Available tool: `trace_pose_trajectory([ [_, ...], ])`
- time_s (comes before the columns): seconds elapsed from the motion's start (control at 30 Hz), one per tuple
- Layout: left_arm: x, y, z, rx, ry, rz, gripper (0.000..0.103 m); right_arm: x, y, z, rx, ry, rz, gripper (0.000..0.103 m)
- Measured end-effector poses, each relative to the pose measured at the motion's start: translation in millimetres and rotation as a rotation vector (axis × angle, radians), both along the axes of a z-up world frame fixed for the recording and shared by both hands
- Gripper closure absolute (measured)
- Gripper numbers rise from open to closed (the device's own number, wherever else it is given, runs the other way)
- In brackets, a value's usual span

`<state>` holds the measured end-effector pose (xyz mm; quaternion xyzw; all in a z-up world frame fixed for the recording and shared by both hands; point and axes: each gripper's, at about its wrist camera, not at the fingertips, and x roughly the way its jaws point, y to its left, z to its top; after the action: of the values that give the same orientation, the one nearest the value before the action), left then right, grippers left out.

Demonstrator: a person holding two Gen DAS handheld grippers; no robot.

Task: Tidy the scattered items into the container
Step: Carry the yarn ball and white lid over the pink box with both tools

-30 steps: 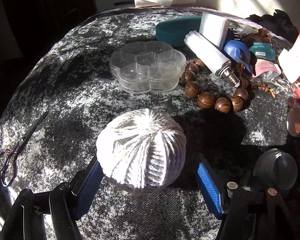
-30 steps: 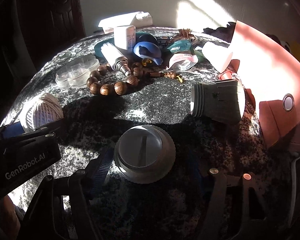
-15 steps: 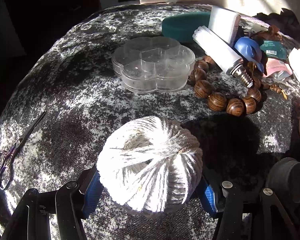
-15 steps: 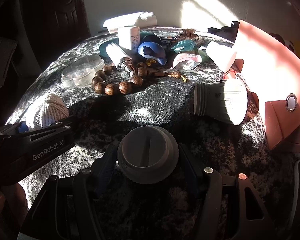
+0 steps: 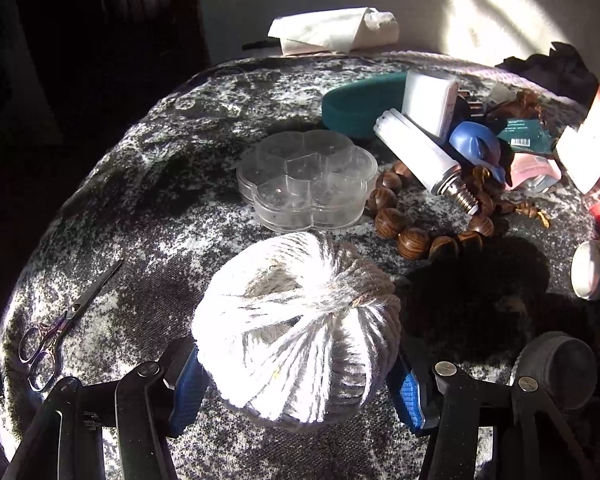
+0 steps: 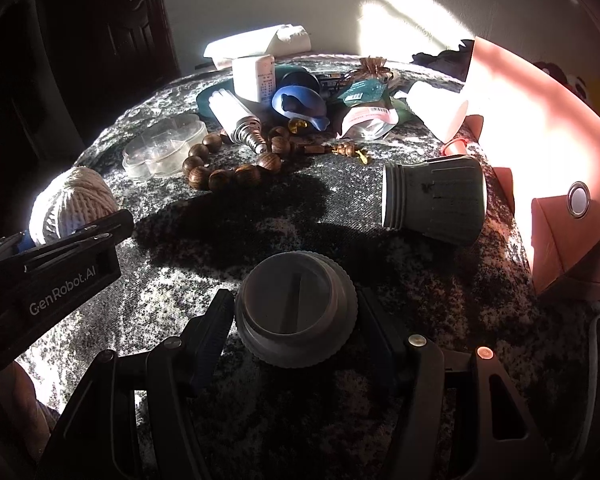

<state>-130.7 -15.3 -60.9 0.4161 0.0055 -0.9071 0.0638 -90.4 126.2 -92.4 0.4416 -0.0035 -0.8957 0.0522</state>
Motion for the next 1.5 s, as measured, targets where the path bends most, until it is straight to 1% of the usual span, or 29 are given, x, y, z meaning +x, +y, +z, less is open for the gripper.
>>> trace_pose_trajectory([
  [0.23,16,5,20,-0.020,0.025,-0.025,0.039,13,1,17,0.003,0.044,0.002,0.038],
  [0.43,37,12,45,-0.039,0.073,-0.043,0.039,33,13,49,-0.002,0.120,-0.009,0.038],
  [0.63,54,33,72,-0.051,0.121,-0.086,0.039,60,32,80,0.008,0.196,-0.035,0.038],
  [0.8,67,61,91,-0.060,0.156,-0.143,0.039,81,55,102,0.021,0.248,-0.074,0.038],
  [1.07,86,118,122,-0.068,0.217,-0.257,0.039,114,105,129,0.042,0.310,-0.162,0.038],
  [1.3,92,172,141,-0.060,0.248,-0.356,0.039,135,153,153,0.078,0.360,-0.240,0.038],
  [1.5,91,217,159,-0.050,0.277,-0.426,0.039,144,198,175,0.111,0.403,-0.310,0.038],
])
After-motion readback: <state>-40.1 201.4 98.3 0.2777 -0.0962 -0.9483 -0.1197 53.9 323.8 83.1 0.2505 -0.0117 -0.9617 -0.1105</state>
